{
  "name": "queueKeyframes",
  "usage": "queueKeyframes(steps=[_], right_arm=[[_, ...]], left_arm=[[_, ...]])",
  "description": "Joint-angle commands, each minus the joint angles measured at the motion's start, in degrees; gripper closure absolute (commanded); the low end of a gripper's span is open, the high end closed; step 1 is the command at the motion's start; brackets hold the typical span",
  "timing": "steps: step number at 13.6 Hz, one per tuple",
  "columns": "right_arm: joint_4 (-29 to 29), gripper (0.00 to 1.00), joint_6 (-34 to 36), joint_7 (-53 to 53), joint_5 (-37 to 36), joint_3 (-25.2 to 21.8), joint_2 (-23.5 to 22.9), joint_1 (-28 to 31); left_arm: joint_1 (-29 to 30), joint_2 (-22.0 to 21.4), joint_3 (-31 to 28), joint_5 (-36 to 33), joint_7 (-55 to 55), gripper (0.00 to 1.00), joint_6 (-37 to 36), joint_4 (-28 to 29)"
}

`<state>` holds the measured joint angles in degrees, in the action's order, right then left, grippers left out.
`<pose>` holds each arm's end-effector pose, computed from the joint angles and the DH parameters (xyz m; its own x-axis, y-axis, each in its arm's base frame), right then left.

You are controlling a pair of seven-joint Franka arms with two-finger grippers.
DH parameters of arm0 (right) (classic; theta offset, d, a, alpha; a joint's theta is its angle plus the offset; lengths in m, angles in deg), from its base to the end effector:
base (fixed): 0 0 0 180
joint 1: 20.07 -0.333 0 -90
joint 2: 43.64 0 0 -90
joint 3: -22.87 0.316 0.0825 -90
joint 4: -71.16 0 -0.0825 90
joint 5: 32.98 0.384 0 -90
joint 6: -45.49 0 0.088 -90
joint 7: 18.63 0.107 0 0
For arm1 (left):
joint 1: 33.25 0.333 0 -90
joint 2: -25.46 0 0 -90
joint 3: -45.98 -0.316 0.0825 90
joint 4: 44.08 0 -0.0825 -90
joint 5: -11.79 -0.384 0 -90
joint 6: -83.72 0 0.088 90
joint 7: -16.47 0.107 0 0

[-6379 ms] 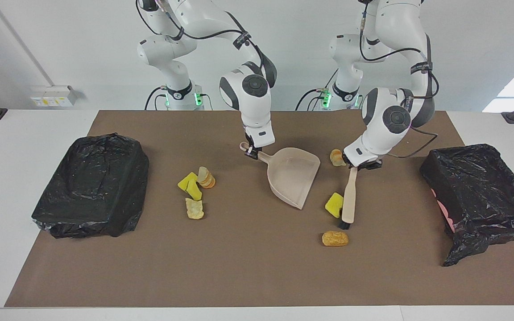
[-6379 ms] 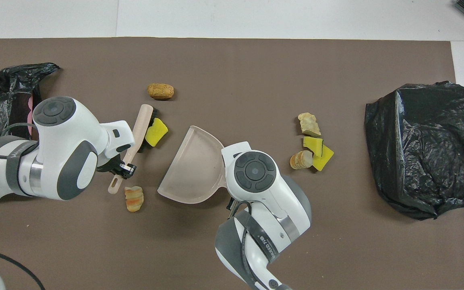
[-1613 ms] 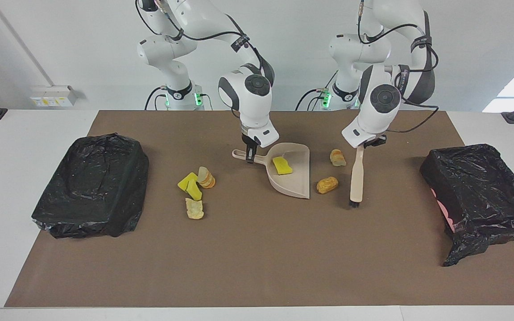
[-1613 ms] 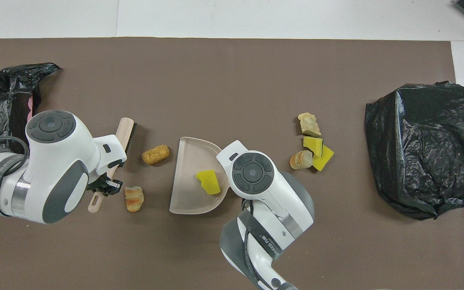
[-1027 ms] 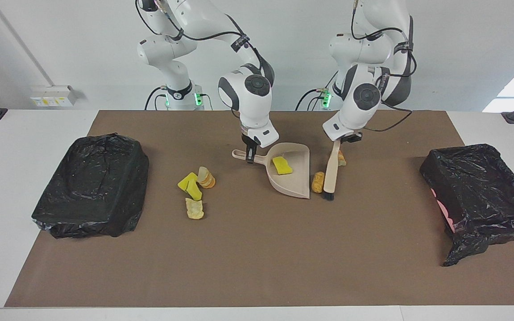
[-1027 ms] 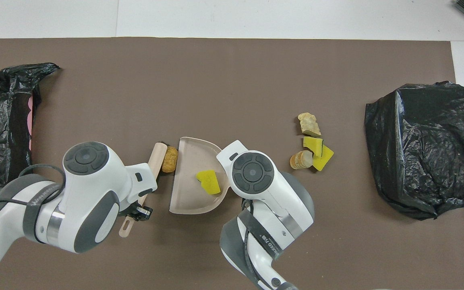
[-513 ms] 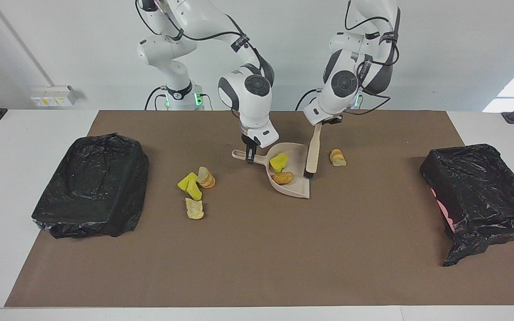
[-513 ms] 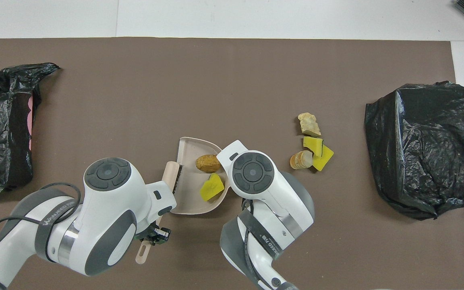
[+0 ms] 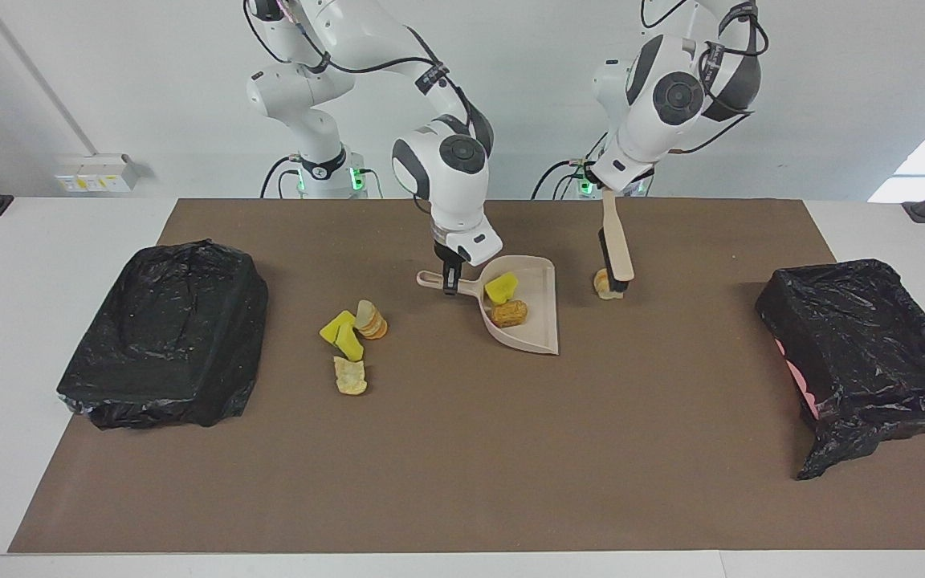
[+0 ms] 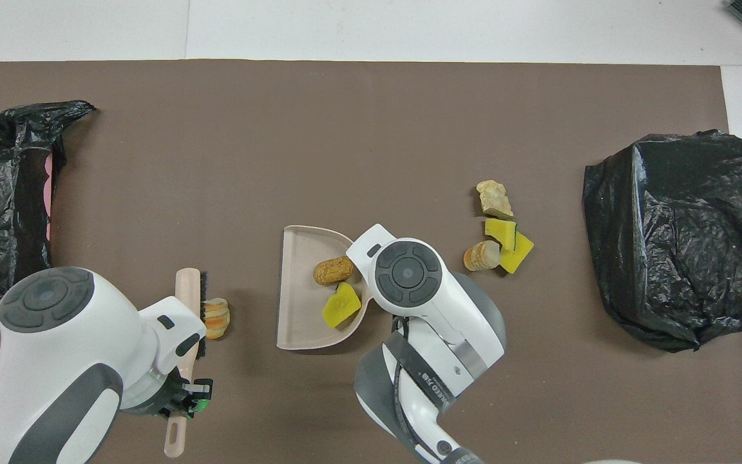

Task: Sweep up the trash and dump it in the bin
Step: 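Sweep the remaining bread piece into the dustpan with the left gripper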

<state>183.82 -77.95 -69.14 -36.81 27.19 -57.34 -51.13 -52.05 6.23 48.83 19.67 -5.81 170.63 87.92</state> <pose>0.4881 0.3414 0.3483 0.0346 0.9976 -0.0600 0.9992 -0.0357 -0.0162 0.3592 -0.1600 0.4519 0.8938 0.0522 -0.4453 0.0267 -0.9976 -0.0634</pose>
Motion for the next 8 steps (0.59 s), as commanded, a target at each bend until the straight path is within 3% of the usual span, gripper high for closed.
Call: queueKeyframes(steps=[1,6,8], right_arm=[[0.2,1.00,-1.2,-6.3,-0.7,0.3,-1.3,2.6],[-0.1,1.00,-0.4,-4.5,-0.7,0.3,-1.5,1.9],[-2.6,1.00,6.2,-0.1,-0.7,0.3,-1.5,-0.4]], left_arm=[[2.0,-3.8,0.5,-0.9,-7.3,1.00,4.0,5.4],[1.1,-4.0,0.8,-0.9,-16.2,1.00,14.8,15.5],[0.2,-3.3,0.8,-0.8,-16.2,1.00,21.0,18.0]])
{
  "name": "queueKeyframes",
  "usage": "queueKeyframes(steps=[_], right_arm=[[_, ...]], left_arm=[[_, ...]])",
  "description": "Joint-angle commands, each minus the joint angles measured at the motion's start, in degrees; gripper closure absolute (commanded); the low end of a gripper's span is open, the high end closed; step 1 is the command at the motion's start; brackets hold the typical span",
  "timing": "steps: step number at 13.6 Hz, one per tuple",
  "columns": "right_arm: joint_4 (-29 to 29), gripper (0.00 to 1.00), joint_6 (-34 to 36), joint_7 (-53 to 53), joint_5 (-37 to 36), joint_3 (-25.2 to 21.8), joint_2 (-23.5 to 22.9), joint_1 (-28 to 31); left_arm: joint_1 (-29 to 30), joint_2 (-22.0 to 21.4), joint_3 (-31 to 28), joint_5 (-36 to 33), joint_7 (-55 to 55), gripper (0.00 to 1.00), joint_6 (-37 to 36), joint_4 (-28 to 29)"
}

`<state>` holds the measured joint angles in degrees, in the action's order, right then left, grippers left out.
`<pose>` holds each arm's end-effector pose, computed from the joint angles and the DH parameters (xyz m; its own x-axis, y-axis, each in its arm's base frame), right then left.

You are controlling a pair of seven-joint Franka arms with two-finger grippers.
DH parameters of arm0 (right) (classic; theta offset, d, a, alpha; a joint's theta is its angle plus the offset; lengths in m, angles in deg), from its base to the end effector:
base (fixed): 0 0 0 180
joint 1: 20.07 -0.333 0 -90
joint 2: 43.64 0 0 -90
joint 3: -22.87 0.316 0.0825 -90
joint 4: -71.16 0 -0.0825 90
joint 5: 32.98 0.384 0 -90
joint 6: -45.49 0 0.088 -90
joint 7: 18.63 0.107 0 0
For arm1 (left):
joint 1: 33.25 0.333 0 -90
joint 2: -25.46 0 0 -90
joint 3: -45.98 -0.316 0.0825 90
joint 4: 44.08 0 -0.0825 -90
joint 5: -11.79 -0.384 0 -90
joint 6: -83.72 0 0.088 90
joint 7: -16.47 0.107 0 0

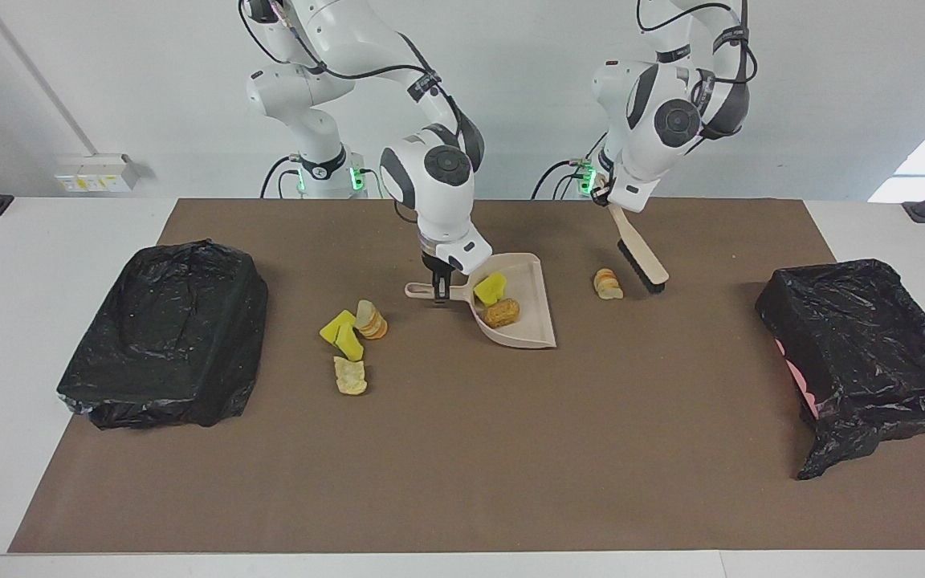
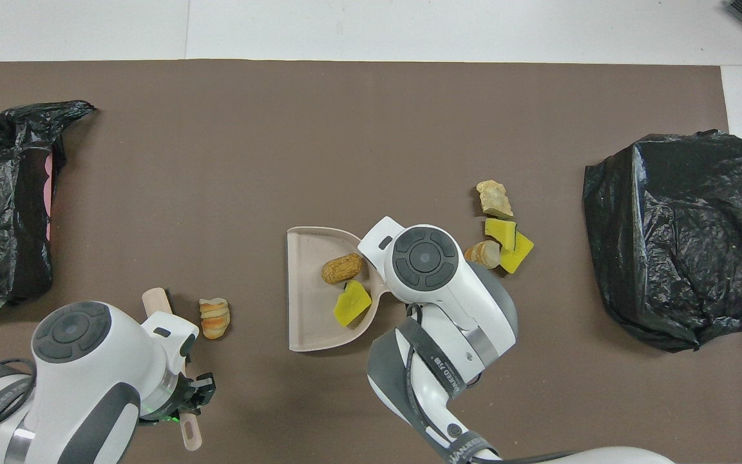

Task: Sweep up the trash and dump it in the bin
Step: 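Sweep the remaining bread piece into the dustpan with the left gripper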

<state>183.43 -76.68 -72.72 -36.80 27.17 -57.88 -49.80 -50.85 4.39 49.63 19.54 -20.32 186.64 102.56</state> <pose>0.4957 0.3293 0.3439 -0.0047 0.9973 -0.0726 0.9992 0.0017 -0.0404 0.3356 -0.1420 0.3687 0.8694 0.3367 -0.3617 0.2971 -0.9410 -0.1619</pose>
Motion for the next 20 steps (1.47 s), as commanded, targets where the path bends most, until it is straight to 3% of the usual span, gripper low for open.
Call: queueKeyframes(steps=[1,3,5,10,14,16,20], right_arm=[[-3.5,1.00,7.8,7.0,-0.8,0.4,-1.0,-2.3],[-3.5,1.00,8.6,14.0,-0.8,0.4,-0.8,-3.9],[-3.6,1.00,8.7,14.0,-1.2,0.4,-0.8,-3.8],[-3.7,1.00,9.3,14.2,-1.4,0.4,-0.8,-3.8],[-3.9,1.00,9.4,14.2,-1.4,0.4,-0.9,-3.7],[-4.0,1.00,9.4,14.2,-1.4,0.4,-0.9,-3.7],[-4.0,1.00,8.8,14.8,-0.8,0.4,-1.0,-3.6]], left_arm=[[-1.2,0.0,0.1,-0.3,-0.9,1.00,6.7,3.2],[-5.8,3.2,0.0,2.3,-0.5,1.00,11.1,2.9],[-7.3,6.3,0.1,5.3,-0.2,1.00,17.0,2.2],[-12.5,9.3,0.1,10.7,12.3,1.00,17.9,-2.3],[-17.9,12.4,0.1,11.1,14.7,1.00,17.0,-8.6],[-17.5,13.6,0.0,12.5,14.1,1.00,14.3,-12.9],[-12.8,12.9,-0.6,11.2,14.1,1.00,6.4,-13.7]])
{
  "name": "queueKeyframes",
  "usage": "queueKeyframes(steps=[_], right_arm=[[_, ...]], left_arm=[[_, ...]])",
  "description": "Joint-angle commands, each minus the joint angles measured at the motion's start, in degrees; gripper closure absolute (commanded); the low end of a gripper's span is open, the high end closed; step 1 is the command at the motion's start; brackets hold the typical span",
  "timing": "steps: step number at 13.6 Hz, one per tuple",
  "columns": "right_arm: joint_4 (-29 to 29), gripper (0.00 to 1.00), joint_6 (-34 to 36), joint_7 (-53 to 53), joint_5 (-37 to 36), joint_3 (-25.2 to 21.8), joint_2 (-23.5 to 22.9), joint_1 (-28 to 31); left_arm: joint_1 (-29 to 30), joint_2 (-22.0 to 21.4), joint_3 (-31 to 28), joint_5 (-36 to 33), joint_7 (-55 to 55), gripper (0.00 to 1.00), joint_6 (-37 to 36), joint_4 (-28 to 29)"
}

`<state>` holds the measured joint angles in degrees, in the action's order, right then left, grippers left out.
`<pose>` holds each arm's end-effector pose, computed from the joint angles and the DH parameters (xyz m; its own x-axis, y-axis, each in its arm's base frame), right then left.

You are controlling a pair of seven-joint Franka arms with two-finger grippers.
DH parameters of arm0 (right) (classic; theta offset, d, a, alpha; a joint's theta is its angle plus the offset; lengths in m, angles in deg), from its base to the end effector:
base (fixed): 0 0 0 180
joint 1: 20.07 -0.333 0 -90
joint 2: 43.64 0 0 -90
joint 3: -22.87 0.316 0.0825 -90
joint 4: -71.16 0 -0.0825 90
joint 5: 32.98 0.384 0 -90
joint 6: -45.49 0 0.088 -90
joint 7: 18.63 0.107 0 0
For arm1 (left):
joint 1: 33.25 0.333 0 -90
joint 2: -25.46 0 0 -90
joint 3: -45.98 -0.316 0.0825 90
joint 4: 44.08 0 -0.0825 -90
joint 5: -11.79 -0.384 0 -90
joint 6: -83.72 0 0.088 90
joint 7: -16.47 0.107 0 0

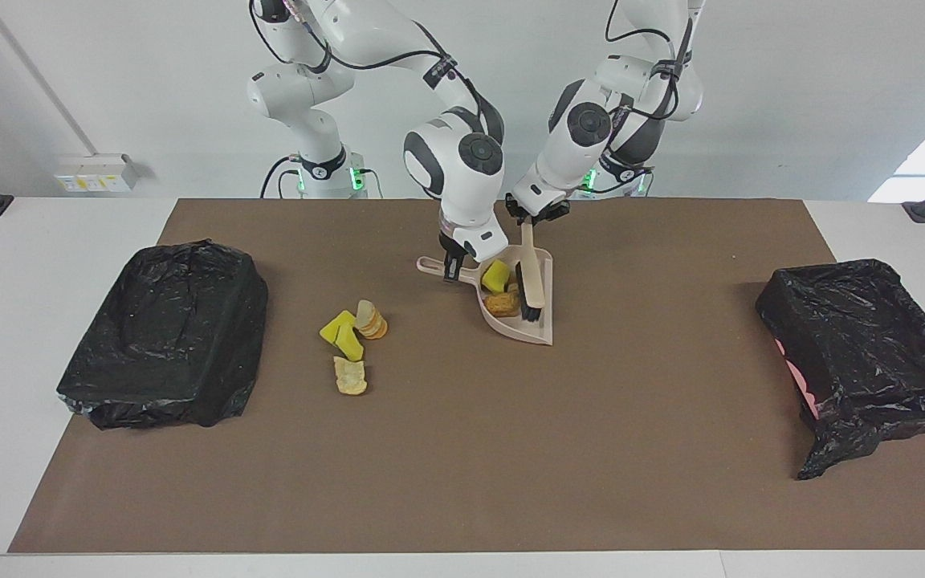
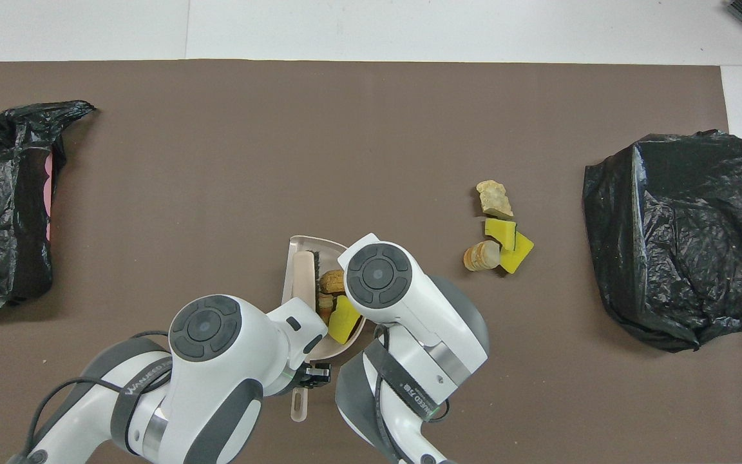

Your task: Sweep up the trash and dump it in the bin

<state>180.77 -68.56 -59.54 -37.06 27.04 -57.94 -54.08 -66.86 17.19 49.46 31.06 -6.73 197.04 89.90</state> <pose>0.4684 0.3606 0.3530 0.1477 0.9766 -0.1561 0.9835 -0.1616 -0.0808 0.3552 -0.2949 0.3796 0.9444 -0.0932 -0.3152 -0.0483 -0.9879 0.1474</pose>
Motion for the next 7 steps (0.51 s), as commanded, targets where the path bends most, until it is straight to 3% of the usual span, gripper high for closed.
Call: queueKeyframes(steps=[1,3,7], right_arm=[[-1.3,1.00,0.6,1.6,-0.6,0.5,-0.9,0.8],[-1.2,1.00,0.6,2.3,-0.4,0.5,-0.8,0.9],[-1.4,1.00,0.1,5.6,-0.3,0.5,0.8,1.8]], left_arm=[[4.9,-0.2,-0.5,-1.5,0.3,1.00,-5.6,-1.1],[5.5,-1.3,-0.5,-6.6,-0.1,1.00,-7.3,-1.3],[4.6,-4.8,0.1,-9.7,-6.2,1.00,-9.9,-0.9]])
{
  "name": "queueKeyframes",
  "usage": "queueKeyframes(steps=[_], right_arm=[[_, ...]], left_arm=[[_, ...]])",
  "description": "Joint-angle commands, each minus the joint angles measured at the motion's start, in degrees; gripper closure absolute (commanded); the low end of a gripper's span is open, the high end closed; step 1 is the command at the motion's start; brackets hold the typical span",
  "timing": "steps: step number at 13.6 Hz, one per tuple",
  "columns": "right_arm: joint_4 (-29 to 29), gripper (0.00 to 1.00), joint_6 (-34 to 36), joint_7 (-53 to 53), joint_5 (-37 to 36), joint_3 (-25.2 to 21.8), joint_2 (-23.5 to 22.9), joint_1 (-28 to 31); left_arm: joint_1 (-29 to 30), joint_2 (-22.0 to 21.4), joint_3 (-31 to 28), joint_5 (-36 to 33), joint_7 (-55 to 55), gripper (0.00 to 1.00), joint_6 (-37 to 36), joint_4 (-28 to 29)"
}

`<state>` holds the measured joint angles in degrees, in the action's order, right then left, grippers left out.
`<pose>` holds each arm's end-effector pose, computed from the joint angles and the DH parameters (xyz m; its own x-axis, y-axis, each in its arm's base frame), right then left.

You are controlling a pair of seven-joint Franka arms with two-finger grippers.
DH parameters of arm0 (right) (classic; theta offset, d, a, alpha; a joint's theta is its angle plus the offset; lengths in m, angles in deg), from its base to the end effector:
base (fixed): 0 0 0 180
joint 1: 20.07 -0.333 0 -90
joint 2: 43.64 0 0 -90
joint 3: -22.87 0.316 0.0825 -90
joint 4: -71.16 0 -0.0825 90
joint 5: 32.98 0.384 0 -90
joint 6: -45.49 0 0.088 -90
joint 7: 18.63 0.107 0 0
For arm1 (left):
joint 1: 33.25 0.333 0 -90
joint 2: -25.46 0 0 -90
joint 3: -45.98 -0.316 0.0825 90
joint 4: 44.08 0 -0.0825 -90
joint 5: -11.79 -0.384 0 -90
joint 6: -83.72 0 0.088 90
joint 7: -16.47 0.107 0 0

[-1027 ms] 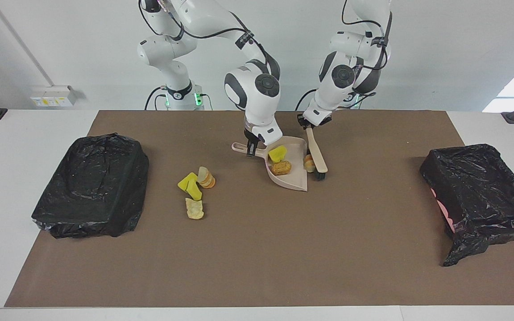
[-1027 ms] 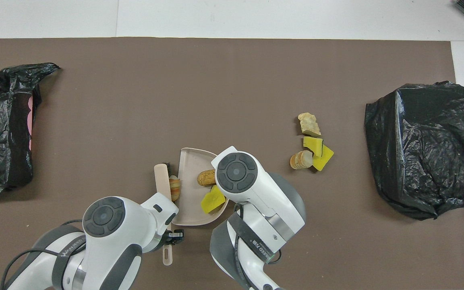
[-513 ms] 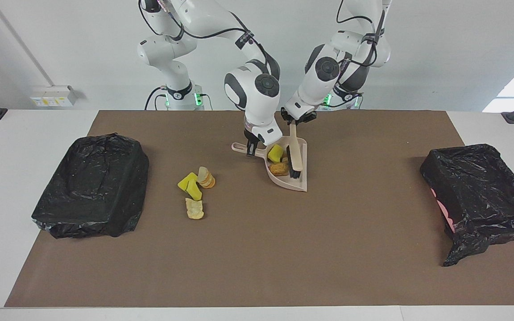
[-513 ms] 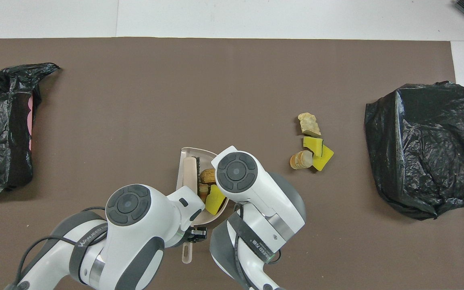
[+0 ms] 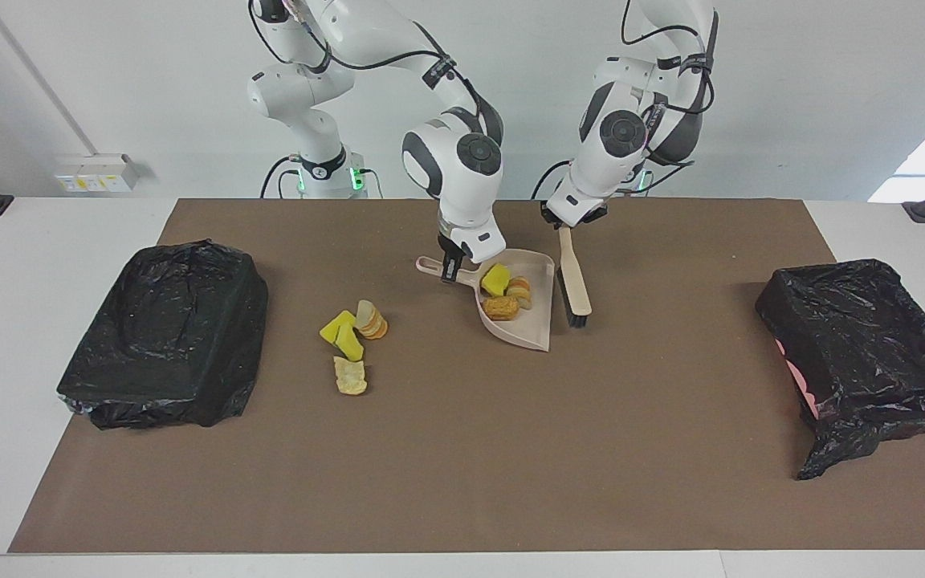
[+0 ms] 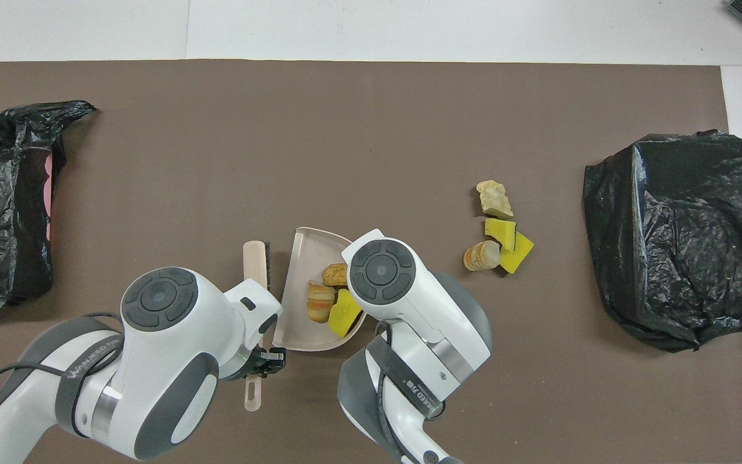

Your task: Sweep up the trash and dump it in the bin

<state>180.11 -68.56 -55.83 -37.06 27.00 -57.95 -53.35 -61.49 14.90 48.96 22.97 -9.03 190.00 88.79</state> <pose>0.4757 0.3561 0.3579 0.2256 0.9622 -0.1525 0.9694 -0.2373 -0.0633 0.3749 -0.2452 0.3971 0.9474 -0.0186 -0.3195 -0.0133 -0.9997 0.0188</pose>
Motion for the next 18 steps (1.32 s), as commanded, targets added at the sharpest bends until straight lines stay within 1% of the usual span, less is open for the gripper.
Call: queueKeyframes(steps=[1,3,5,8,10,11,12,14,15,16,18], right_arm=[[-0.8,1.00,0.2,2.0,-0.3,0.4,1.1,1.9],[-0.8,1.00,0.2,1.9,-0.3,0.4,2.8,3.3],[-0.8,1.00,0.8,1.6,-0.3,0.4,5.1,5.1],[-1.0,1.00,3.0,0.7,-0.4,0.4,8.5,10.2],[-1.2,1.00,4.5,-0.8,-0.4,-0.2,10.4,12.5],[-1.5,1.00,4.9,-1.2,-0.4,-0.4,11.6,14.6],[-2.2,1.00,6.8,-1.6,-0.4,-0.4,12.2,17.3],[-5.1,1.00,11.6,-6.8,-0.4,-0.4,12.4,22.4],[-5.7,1.00,13.1,-9.5,-0.4,-0.4,12.5,25.7],[-5.7,1.00,13.5,-11.6,-0.5,-0.4,13.2,29.0],[-5.6,1.00,15.3,-18.1,-1.1,-0.5,13.9,33.4]], left_arm=[[-1.5,-3.2,1.1,-1.6,-5.9,1.00,-2.7,0.7],[-3.1,-5.2,2.1,-1.6,-7.7,1.00,-2.7,2.6],[-7.4,-8.1,2.3,-1.6,-10.4,1.00,-1.9,6.3],[-12.3,-9.1,2.4,-1.0,-14.6,1.00,-1.2,7.2],[-16.3,-9.0,2.4,0.5,-17.7,1.00,2.4,9.2],[-18.2,-8.9,2.4,1.6,-19.1,1.00,4.4,10.0],[-20.0,-8.3,2.4,2.1,-19.6,1.00,5.0,10.2],[-22.6,-6.8,2.4,5.0,-21.9,1.00,6.5,10.2],[-25.2,-5.1,2.4,5.3,-23.8,1.00,8.1,10.4],[-26.1,-4.5,2.4,5.9,-25.7,1.00,10.7,10.5],[-27.2,-3.1,2.4,8.8,-26.2,1.00,13.3,10.7]])
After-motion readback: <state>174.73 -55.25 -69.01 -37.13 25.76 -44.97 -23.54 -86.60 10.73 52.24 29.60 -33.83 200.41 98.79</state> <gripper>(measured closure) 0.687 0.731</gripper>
